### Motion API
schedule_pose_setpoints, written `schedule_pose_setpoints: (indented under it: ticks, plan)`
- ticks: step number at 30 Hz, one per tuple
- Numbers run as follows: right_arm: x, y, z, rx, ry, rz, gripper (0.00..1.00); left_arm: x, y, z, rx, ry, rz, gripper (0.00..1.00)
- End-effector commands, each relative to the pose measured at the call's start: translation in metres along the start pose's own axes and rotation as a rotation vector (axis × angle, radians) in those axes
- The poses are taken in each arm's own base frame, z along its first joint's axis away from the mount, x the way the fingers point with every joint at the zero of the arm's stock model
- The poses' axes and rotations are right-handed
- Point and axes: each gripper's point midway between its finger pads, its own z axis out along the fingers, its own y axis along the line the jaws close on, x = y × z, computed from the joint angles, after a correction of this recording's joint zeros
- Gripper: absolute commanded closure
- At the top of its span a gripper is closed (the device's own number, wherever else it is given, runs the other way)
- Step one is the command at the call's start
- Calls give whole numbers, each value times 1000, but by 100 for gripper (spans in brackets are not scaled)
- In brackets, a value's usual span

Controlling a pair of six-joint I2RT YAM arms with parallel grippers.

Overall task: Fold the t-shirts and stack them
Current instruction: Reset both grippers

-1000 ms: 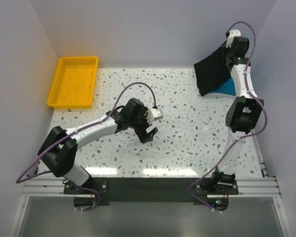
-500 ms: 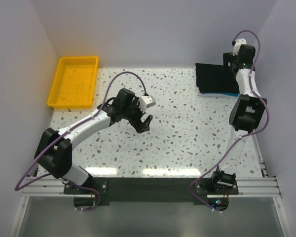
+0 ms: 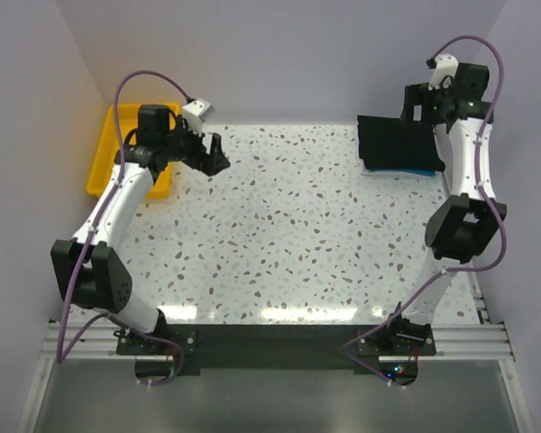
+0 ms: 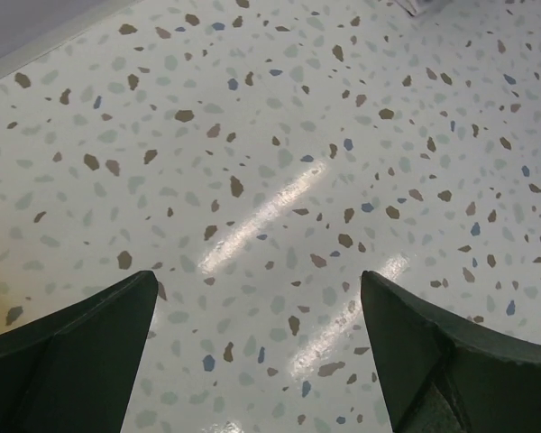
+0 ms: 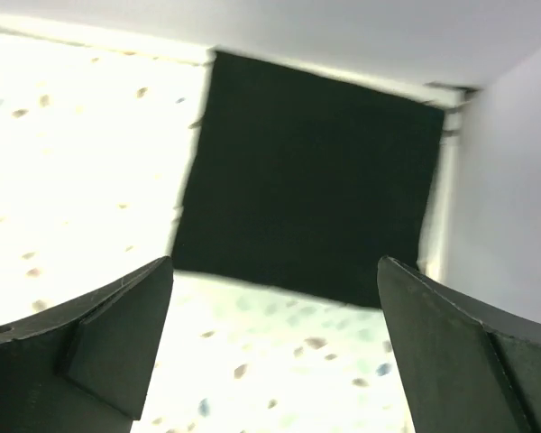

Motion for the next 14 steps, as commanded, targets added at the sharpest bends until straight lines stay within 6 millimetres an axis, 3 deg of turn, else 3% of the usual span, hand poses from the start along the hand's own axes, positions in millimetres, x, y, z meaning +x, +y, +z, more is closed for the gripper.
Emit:
schedule_pose_setpoints:
  ticks: [1,2,4,5,6,7,8,9,10,11,12,14]
  plan:
    - [21,61,-52,-202,75,77,1,23,21,5,-2,94,-60,0]
    - [50,75,-47,-243,135,101,1,26,27,6,-17,98,-65,0]
    - [67,88,-58,-267,156,108,1,47,32,6,-40,126,-88,0]
    - [90,98,-68,-284,192,118,1,51,35,8,-52,117,-83,0]
    - [98,106,-71,-296,196,108,1,73,34,10,-56,150,-109,0]
    - [110,111,-74,-304,211,100,1,82,35,11,-69,160,-115,0]
    - [139,121,-76,-322,266,114,1,86,35,10,-73,155,-113,0]
    - [139,124,-84,-326,239,100,1,104,33,11,-74,185,-134,0]
    - [148,127,-87,-331,244,99,1,109,32,10,-75,190,-140,0]
    - [168,133,-89,-344,282,106,1,112,32,10,-79,188,-144,0]
    - [170,135,-94,-345,269,98,1,122,29,10,-76,200,-161,0]
    - [184,136,-96,-346,280,86,1,120,27,7,-78,187,-158,0]
